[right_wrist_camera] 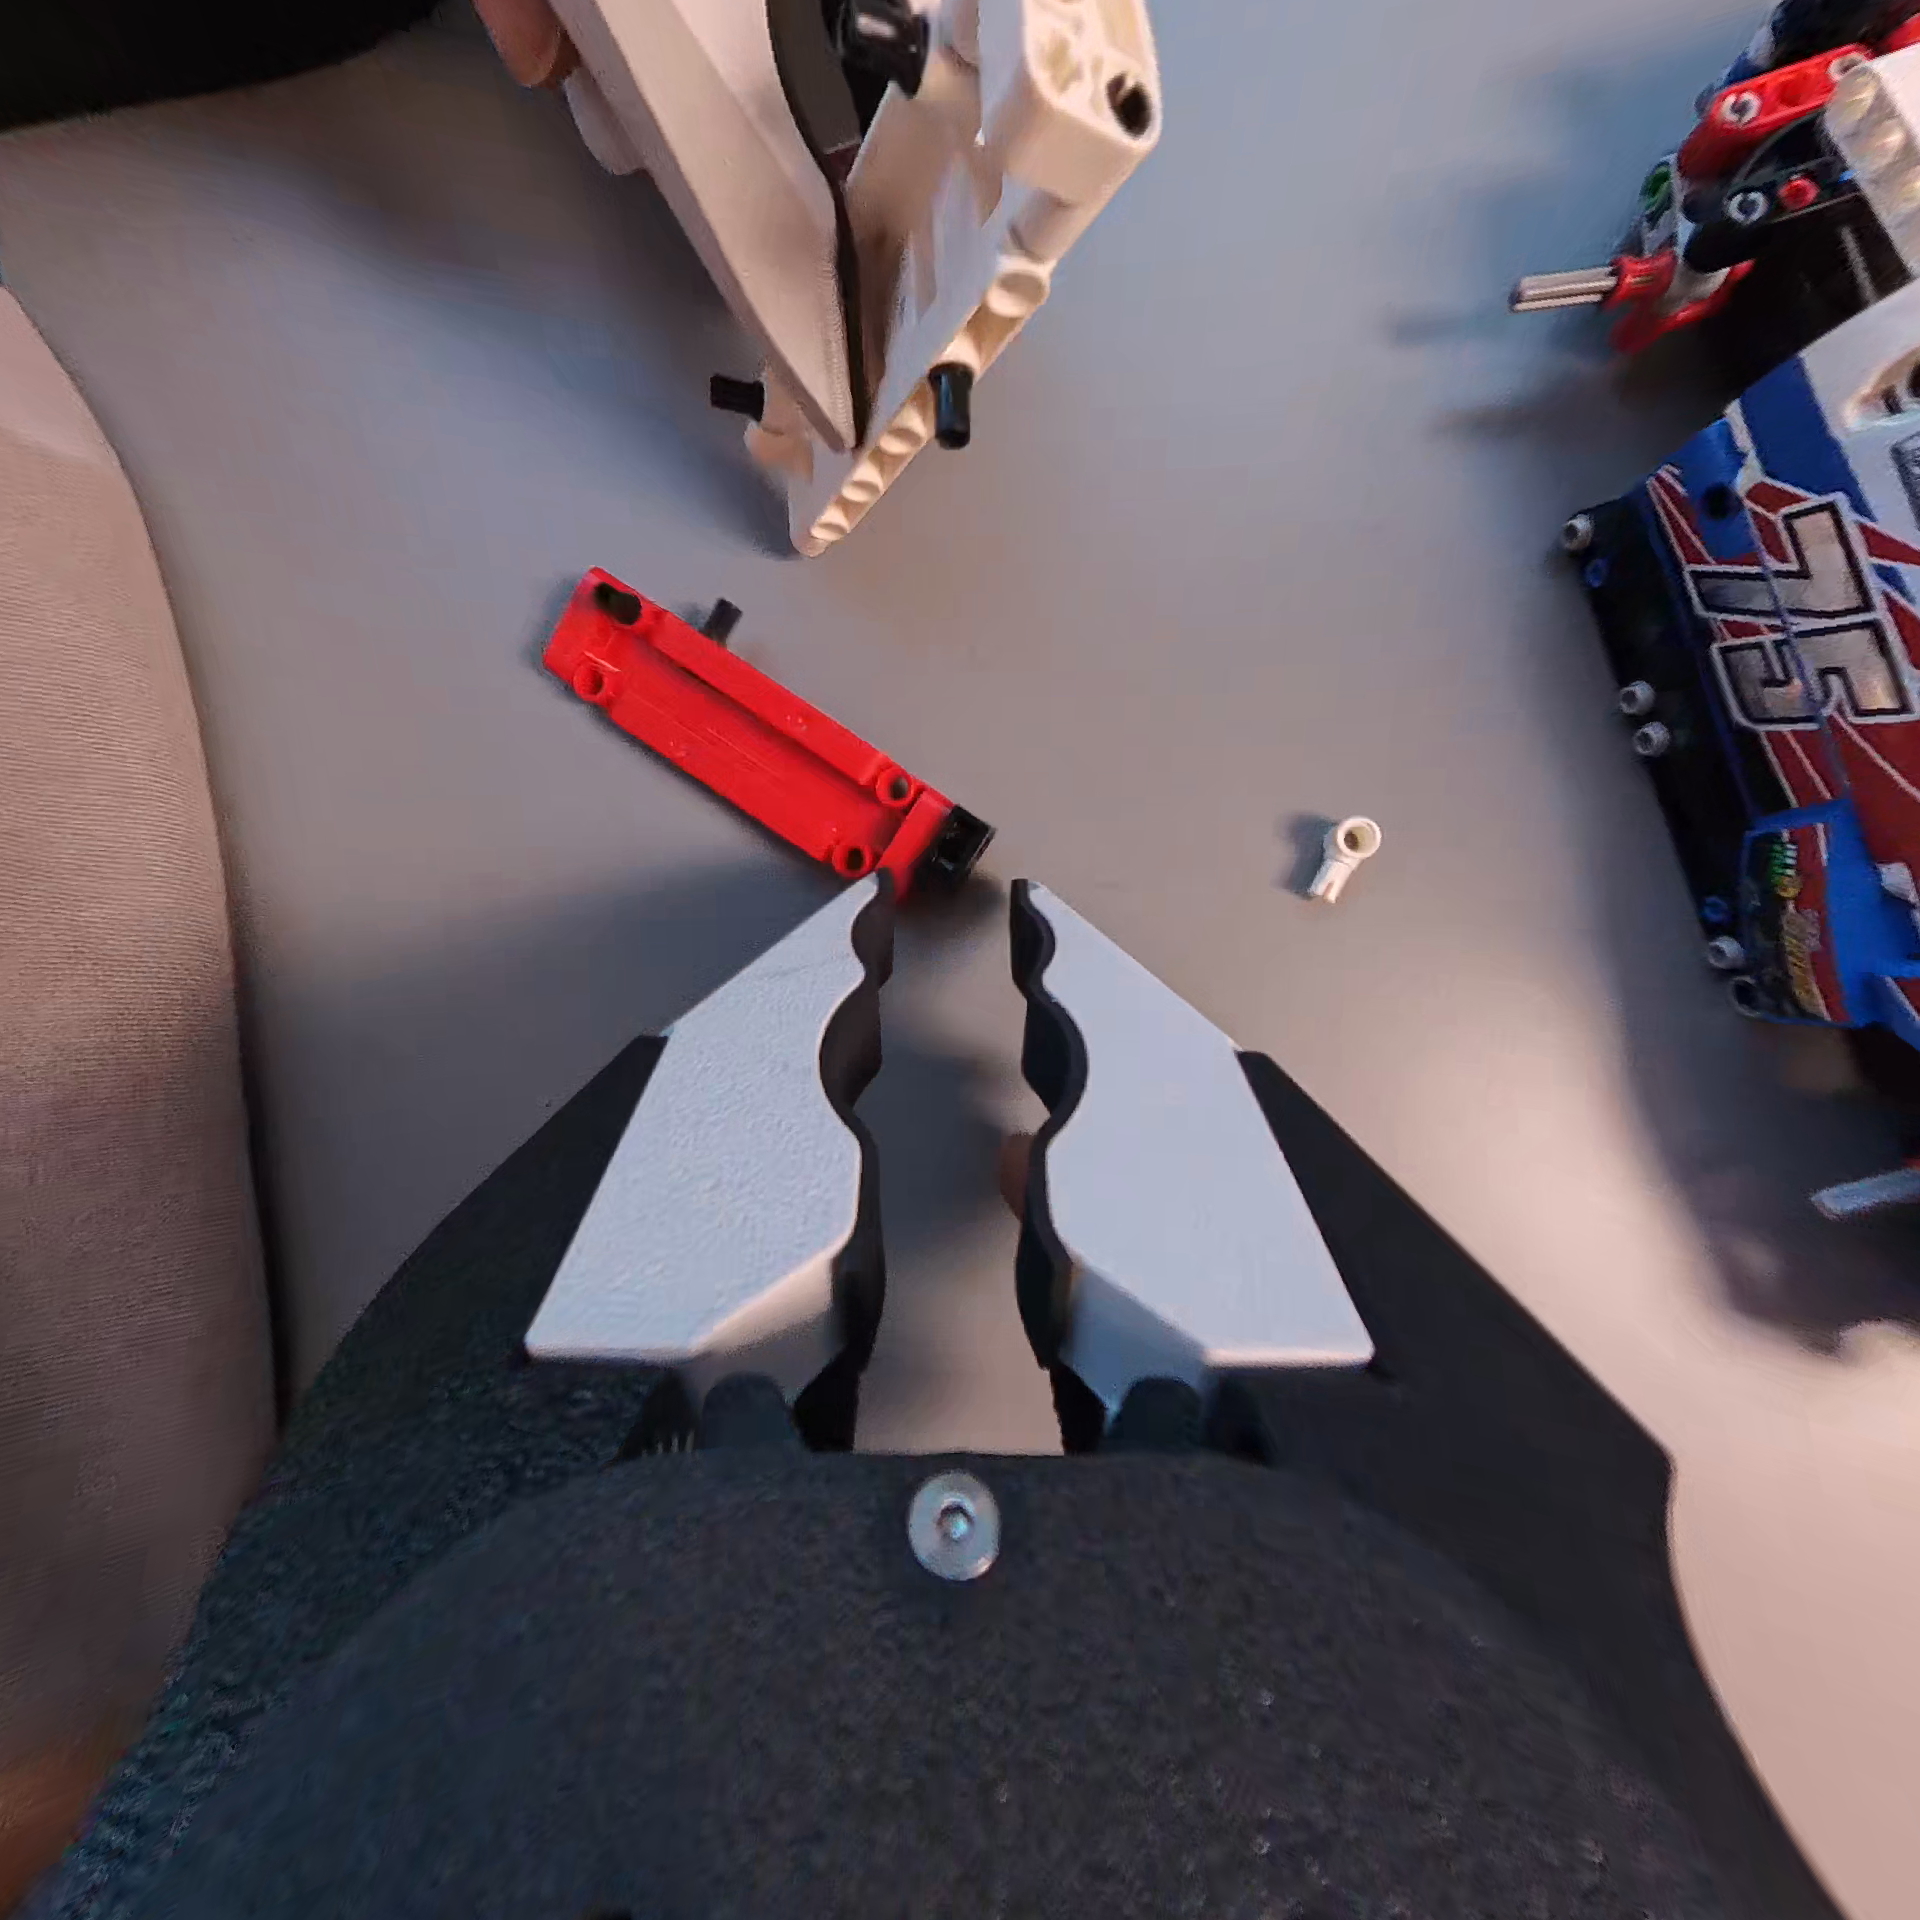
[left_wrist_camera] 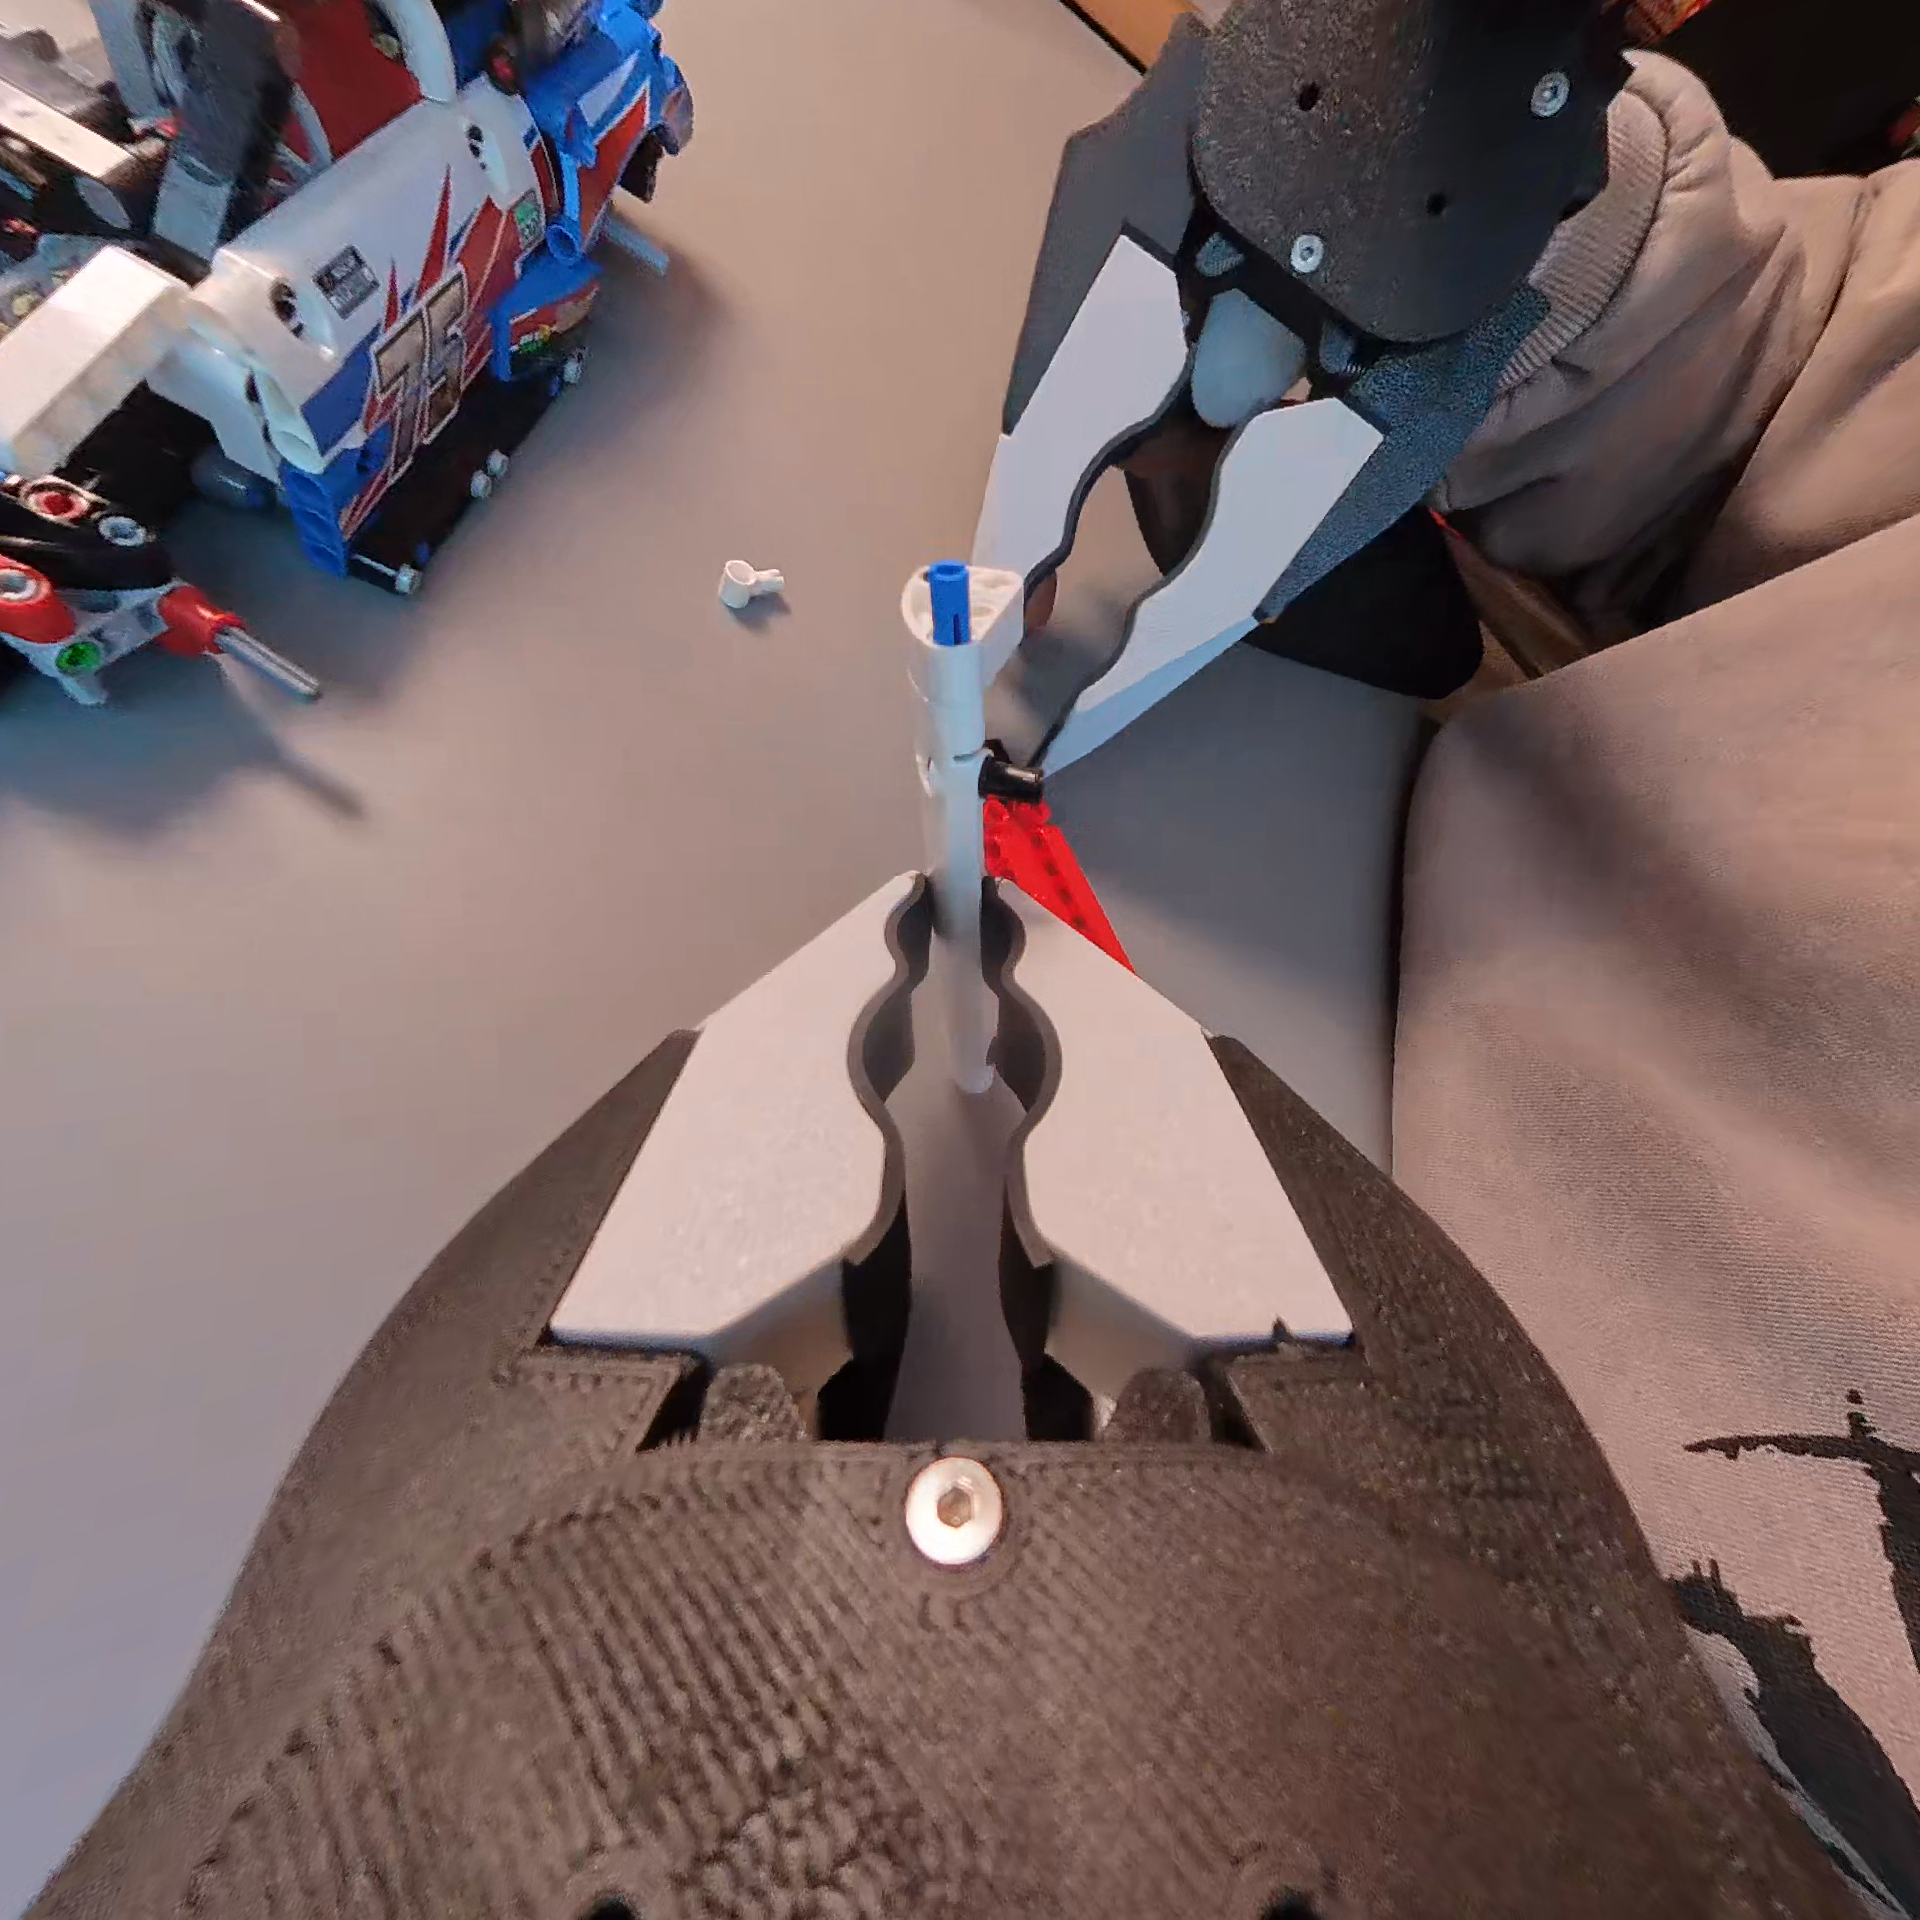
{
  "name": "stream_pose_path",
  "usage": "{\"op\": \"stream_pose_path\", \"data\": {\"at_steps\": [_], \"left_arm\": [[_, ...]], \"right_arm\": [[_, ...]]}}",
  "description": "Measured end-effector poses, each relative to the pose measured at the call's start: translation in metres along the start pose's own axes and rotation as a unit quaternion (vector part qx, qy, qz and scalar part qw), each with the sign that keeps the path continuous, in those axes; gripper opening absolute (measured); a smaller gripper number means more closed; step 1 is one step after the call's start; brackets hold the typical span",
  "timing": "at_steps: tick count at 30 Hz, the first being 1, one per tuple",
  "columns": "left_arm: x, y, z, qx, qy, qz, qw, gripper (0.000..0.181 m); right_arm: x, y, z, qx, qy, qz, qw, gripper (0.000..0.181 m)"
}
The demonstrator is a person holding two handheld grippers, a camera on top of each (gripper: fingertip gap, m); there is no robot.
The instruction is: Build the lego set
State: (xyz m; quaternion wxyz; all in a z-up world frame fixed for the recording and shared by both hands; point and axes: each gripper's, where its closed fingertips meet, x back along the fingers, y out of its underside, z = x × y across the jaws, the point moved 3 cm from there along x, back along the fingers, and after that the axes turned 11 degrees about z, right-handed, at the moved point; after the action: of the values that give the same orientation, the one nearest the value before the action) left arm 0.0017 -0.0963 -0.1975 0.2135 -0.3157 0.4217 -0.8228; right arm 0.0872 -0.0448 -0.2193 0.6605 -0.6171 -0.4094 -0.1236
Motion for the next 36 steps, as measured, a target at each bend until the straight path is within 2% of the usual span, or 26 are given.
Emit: {"op": "stream_pose_path", "data": {"at_steps": [3,5,7,10,13,15,18,24,31,33,36], "left_arm": [[-0.004,0.005,0.001,0.006,-0.005,0.0,1.0,0.007],[-0.004,0.005,-0.001,0.018,-0.012,0.008,1.0,0.007],[0.001,0.003,-0.006,0.024,-0.028,0.019,0.999,0.007],[0.01,0.0,-0.01,0.027,-0.041,0.034,0.998,0.007],[0.014,-0.001,-0.012,0.034,-0.037,0.043,0.998,0.007],[0.012,0.0,-0.012,0.041,-0.028,0.041,0.998,0.007],[0.008,0.003,-0.011,0.048,-0.019,0.035,0.998,0.007],[0.009,0.006,-0.013,0.076,-0.016,0.043,0.996,0.007],[0.004,0.002,-0.012,0.136,0.008,0.071,0.988,0.007],[0.001,-0.002,-0.01,0.15,0.017,0.081,0.985,0.007],[-0.004,-0.002,-0.01,0.157,0.013,0.08,0.984,0.008]], "right_arm": [[-0.01,-0.004,0.01,0.051,-0.017,-0.034,0.998,0.0],[-0.016,-0.015,0.021,0.097,-0.028,-0.031,0.994,0.0],[-0.019,-0.026,0.037,0.111,-0.009,-0.029,0.993,0.001],[-0.014,-0.035,0.032,0.052,-0.015,-0.009,0.998,0.014],[-0.009,-0.024,0.014,0.001,-0.018,-0.019,1.0,0.031],[-0.014,-0.018,0.006,-0.024,-0.004,-0.012,1.0,0.03],[-0.021,-0.02,0.003,-0.035,0.001,0.003,0.999,0.019],[-0.016,-0.032,0.016,0.072,-0.013,0.015,0.997,0.012],[0.003,-0.059,0.029,0.182,0.066,0.025,0.981,0.012],[0.003,-0.062,0.031,0.211,0.094,0.002,0.973,0.012],[-0.003,-0.069,0.024,0.217,0.097,-0.002,0.971,0.012]]}}
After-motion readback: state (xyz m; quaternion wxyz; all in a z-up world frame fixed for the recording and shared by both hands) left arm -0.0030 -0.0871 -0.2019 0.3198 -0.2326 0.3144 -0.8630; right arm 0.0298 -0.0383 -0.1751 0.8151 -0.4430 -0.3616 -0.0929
